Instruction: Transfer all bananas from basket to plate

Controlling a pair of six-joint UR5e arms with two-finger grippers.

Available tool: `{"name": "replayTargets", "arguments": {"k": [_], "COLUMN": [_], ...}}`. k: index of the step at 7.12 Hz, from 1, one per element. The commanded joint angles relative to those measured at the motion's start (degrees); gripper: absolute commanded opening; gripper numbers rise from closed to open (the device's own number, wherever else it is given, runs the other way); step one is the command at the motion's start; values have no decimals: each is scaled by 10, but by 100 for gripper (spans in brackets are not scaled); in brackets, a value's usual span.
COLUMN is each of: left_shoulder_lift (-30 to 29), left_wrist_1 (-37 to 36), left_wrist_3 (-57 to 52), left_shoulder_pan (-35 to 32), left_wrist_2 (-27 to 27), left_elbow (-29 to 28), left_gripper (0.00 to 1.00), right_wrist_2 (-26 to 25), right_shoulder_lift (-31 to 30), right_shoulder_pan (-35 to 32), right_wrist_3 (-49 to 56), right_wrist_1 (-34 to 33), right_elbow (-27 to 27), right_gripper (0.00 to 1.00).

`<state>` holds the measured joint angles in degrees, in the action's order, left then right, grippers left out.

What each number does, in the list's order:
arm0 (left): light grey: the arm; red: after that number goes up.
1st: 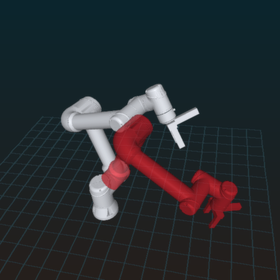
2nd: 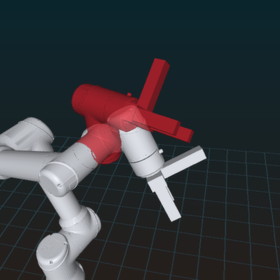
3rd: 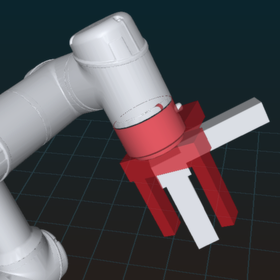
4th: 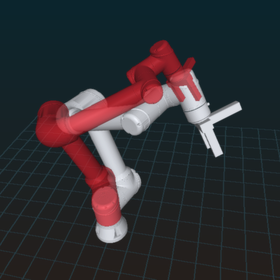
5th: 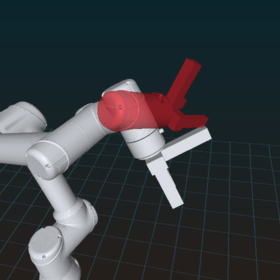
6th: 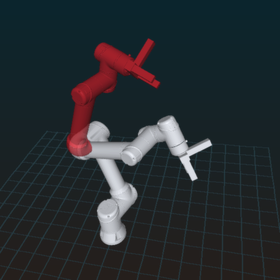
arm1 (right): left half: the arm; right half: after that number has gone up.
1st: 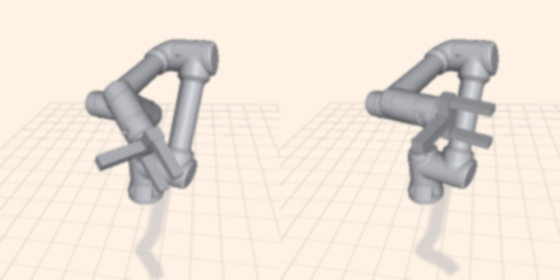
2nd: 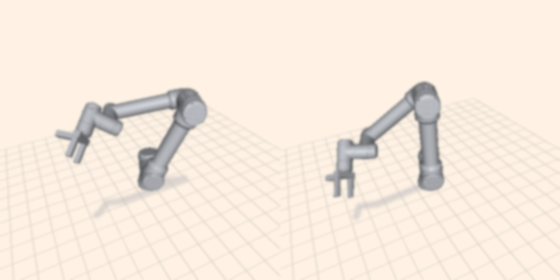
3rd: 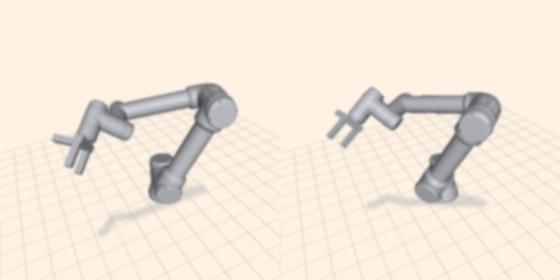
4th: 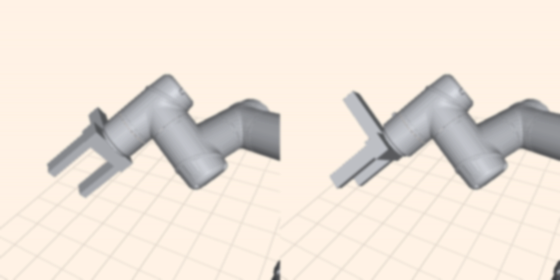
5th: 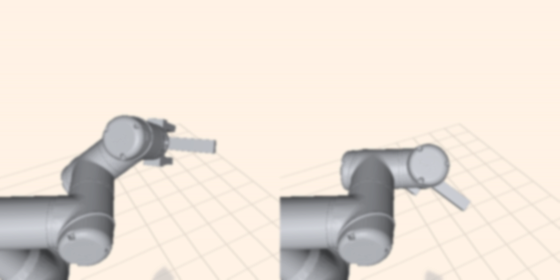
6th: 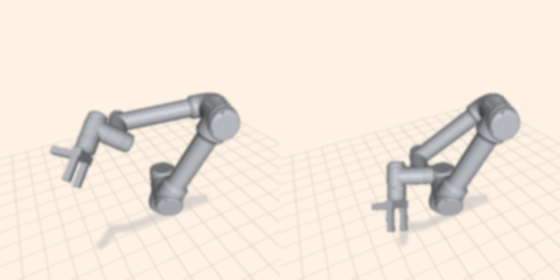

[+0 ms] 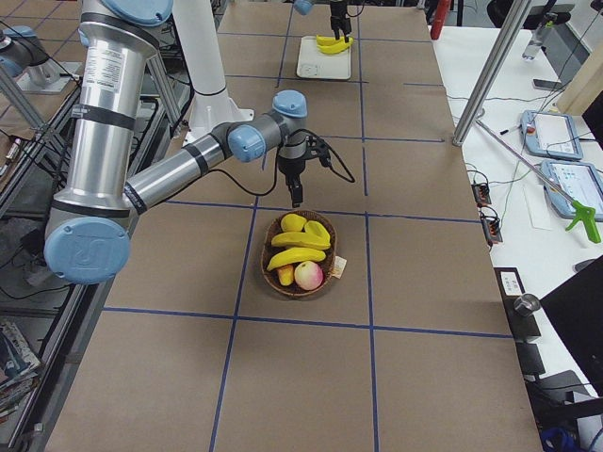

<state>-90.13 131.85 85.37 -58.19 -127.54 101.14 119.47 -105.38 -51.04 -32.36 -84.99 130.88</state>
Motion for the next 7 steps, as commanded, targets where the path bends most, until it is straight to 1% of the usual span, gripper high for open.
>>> {"name": "replayTargets", "arguments": {"k": [1,2,3,4,5,7], "left_shoulder_lift": [0,0,0,0,0,0], "left_wrist_1": [1,1,1,1,2,1], "left_wrist_3": [1,1,3,3,3,3], "left_shoulder_pan": [5,5,5,5,5,6], "left_wrist_2": [1,0,0,0,0,1], "left_elbow": [4,5,12,11,11,11], "left_gripper": [100,100,100,100,100,100], "right_wrist_2": [-22,-25,-69,-116,-135,-140], "right_shoulder_lift": [-68,-79,-86,-85,-86,-95], "right_shoulder_pan": [2,12,54,107,127,127], "right_wrist_3": [-90,-130,-181,-247,-258,-251], "right_wrist_1": [190,199,200,202,201,199], "right_elbow": [-60,-67,-68,-80,-80,-86], "right_gripper": [99,98,98,97,97,97]}}
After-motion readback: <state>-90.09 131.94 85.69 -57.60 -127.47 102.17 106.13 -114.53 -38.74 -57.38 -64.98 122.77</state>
